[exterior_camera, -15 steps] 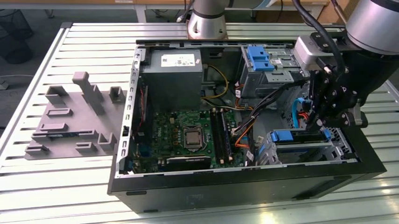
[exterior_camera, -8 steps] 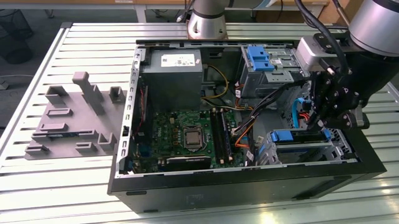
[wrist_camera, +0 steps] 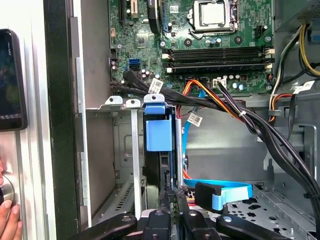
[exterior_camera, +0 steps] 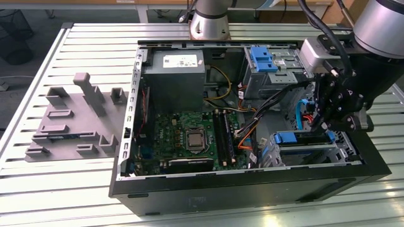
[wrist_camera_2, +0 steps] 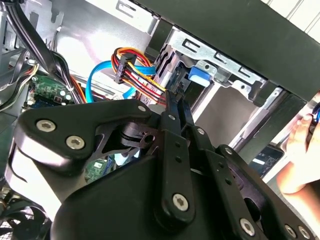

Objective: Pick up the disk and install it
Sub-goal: 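Insert the first disk wire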

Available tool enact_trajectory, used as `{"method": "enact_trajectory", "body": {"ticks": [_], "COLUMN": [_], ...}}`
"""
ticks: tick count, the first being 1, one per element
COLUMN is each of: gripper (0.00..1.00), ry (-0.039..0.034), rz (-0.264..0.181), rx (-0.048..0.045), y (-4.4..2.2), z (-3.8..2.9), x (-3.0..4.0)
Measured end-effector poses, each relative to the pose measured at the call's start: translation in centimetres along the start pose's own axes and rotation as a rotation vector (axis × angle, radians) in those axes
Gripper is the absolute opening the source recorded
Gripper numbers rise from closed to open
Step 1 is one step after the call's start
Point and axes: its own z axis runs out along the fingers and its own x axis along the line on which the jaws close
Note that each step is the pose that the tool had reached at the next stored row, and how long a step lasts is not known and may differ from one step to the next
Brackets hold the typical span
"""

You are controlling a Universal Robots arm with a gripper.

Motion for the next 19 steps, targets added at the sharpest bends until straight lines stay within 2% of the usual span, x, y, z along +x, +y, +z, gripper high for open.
{"method": "enact_trajectory", "body": {"ticks": [6, 14, 19], "gripper": [0.16, 0.16, 0.16], "ry": [0.0001, -0.0072, -0.0077], "rz": [0.01, 0.011, 0.01], "rx": [-0.0036, -0.0102, -0.0174], "y": [-0.01, -0.11, -0.16], "z": [0.17, 0.34, 0.36], "x": [0.06, 0.05, 0.06]}}
